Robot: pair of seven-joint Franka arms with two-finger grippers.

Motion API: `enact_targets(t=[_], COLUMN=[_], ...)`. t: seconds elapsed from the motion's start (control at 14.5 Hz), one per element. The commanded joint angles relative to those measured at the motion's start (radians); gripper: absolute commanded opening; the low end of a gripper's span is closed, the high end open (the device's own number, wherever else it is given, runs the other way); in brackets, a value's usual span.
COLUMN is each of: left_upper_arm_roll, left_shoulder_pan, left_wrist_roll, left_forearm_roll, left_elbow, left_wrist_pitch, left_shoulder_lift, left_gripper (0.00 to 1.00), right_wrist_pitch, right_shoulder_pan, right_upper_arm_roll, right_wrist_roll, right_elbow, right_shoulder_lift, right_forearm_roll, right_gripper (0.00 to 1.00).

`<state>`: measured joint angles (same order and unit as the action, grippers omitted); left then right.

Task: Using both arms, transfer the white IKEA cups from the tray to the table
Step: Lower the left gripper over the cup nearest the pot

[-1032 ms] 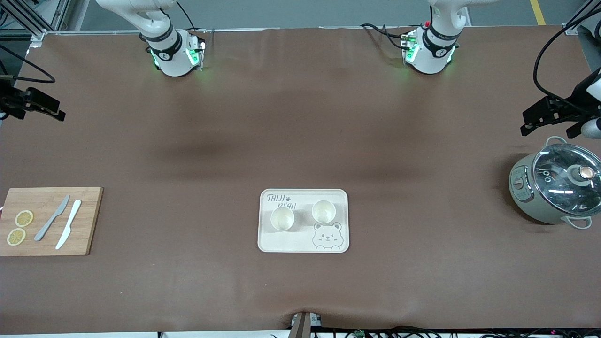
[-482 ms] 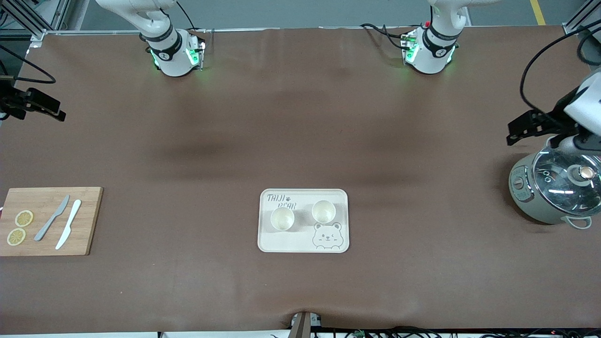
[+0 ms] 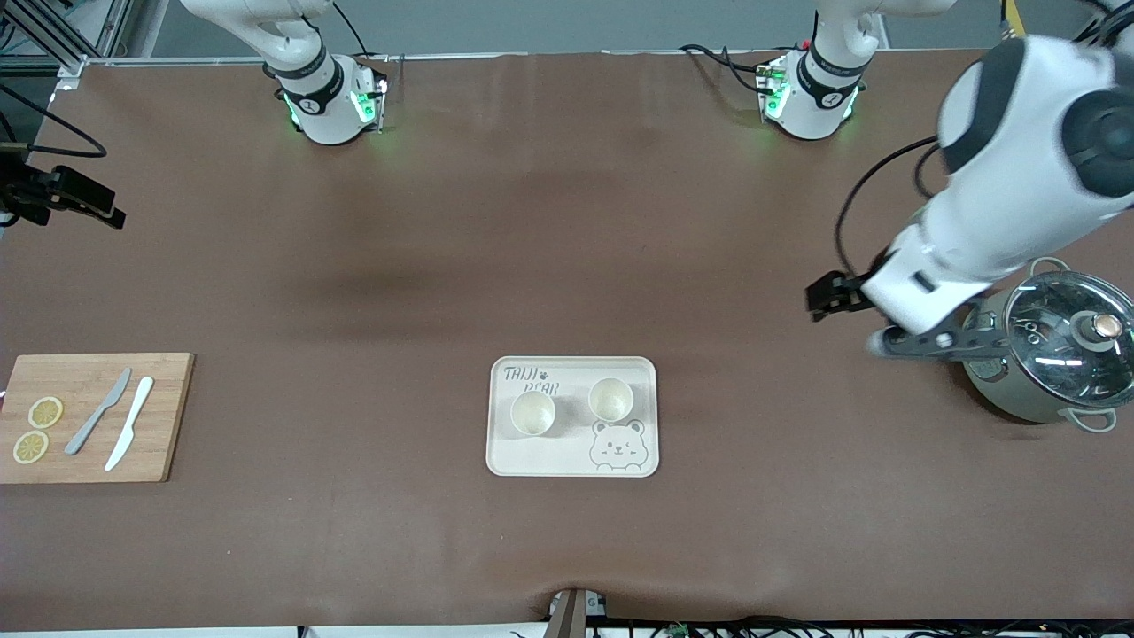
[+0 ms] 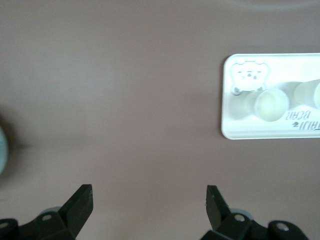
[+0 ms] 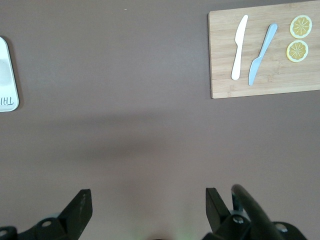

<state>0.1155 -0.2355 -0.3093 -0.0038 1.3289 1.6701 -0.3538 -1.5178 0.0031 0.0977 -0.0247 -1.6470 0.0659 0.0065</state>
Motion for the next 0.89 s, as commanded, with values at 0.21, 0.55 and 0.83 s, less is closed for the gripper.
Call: enact_targets(t=[0.21, 0.55, 0.83], left_upper_arm_roll=[-0.013, -0.019, -0.164], left_shoulder_pan=[-0.133, -0.192, -0.346], left_wrist_roll=[-0.111, -0.117, -0.131], left_forearm_roll=[0.001, 0.001, -0.002], left_elbow=[-0.085, -0.117, -0.151], left_wrist_pitch=[0.207, 0.376, 0.474], left_shoulder_lift=[-0.233, -0.381, -0.477], left_gripper=[1.0, 1.0, 1.0], right_wrist_pitch=[0.007, -0.001, -0.002], right_shoulder_pan=[0.011, 0.014, 0.021], right_upper_arm_roll=[0.001, 0.001, 0.001], right_wrist_roll=[0.0, 0.0, 0.0], right_elbow=[0.001, 0.0, 0.001], right_shoulder_lift=[0.002, -0.003, -0.008], right_forearm_roll=[-0.003, -0.003, -0.003], right_gripper=[1.0, 1.0, 1.0])
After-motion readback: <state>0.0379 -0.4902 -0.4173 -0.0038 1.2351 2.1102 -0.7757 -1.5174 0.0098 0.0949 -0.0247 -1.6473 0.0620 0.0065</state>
